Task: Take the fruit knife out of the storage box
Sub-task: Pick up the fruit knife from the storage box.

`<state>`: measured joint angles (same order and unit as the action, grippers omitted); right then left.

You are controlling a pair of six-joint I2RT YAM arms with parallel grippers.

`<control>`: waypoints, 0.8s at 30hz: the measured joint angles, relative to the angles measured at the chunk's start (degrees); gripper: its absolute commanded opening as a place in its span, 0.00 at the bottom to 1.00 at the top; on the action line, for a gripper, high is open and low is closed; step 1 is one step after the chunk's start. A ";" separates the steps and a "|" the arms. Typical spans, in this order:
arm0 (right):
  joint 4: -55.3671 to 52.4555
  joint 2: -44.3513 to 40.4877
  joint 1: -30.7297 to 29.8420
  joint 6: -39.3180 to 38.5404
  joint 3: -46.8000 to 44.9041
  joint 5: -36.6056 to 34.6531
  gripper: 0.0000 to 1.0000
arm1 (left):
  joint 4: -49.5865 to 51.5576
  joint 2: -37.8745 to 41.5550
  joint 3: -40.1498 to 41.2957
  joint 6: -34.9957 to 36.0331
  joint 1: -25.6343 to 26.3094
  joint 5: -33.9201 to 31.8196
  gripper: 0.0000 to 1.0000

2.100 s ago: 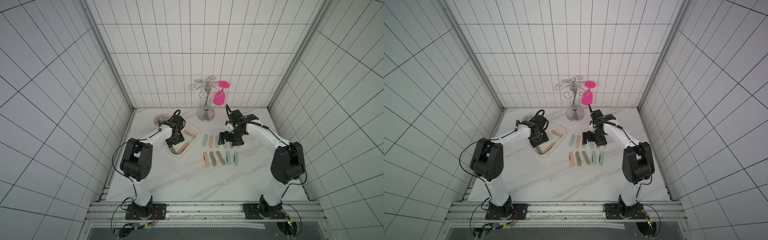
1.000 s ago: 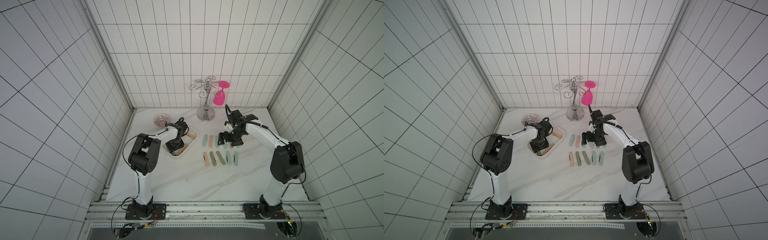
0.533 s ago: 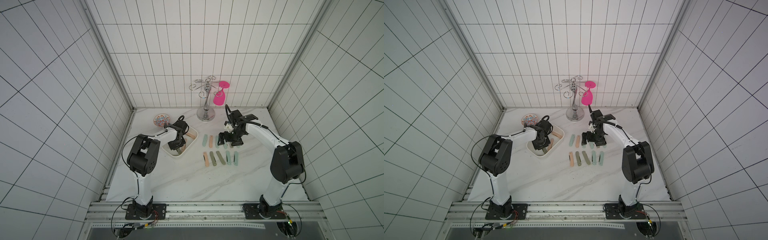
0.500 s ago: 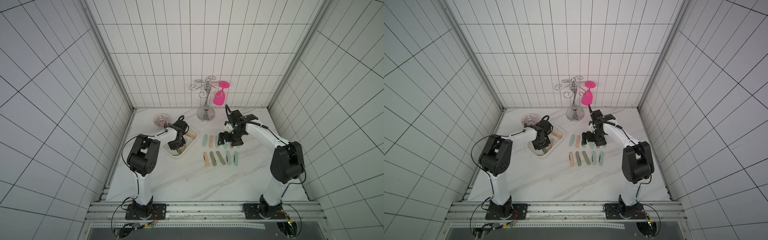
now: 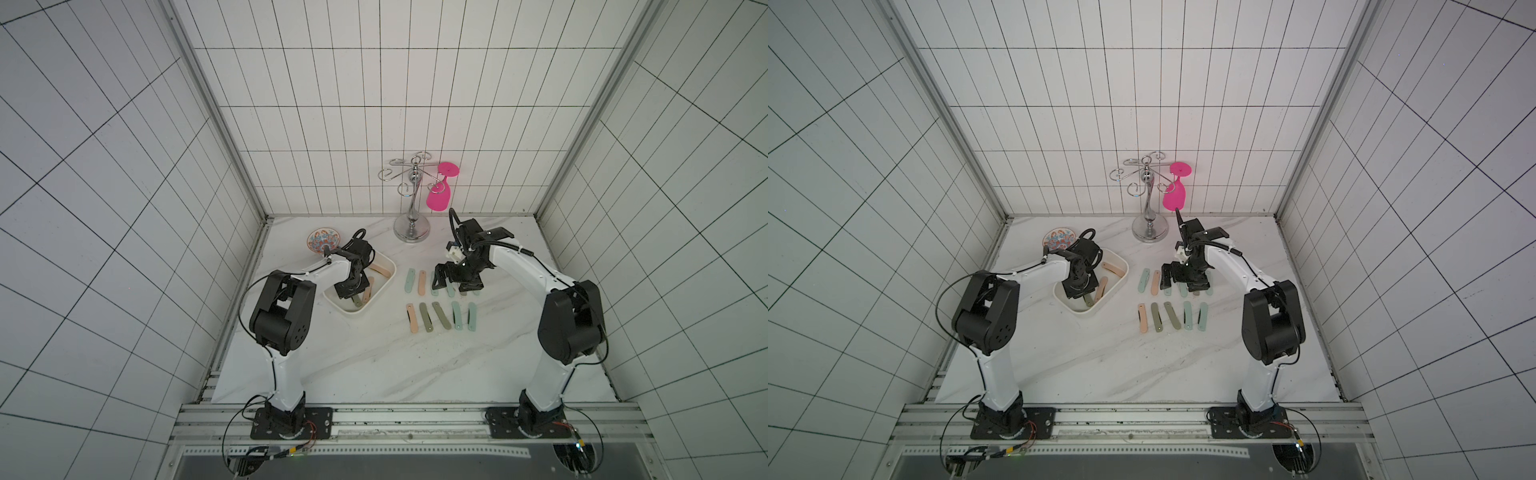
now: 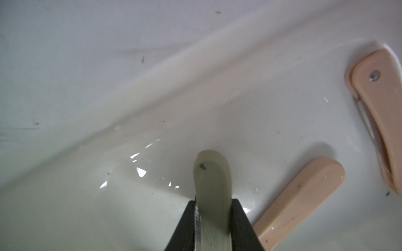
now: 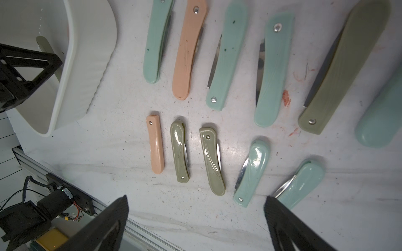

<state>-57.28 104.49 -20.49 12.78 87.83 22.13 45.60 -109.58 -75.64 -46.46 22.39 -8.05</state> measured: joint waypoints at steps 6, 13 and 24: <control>0.37 0.63 -0.92 0.13 2.51 2.47 0.92 | 0.57 3.76 -0.11 1.20 -0.11 -0.68 0.10; 1.44 2.58 -2.73 1.33 5.49 6.10 0.60 | 0.39 6.97 -0.22 3.13 -0.11 -0.37 0.11; 3.43 10.36 -8.13 2.80 15.69 14.75 0.28 | -1.81 11.74 -2.03 5.14 -0.11 5.79 0.11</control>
<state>-53.84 114.85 -28.62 15.57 103.53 36.88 43.79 -97.84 -77.67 -41.32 22.28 -2.26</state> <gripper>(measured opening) 0.237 0.260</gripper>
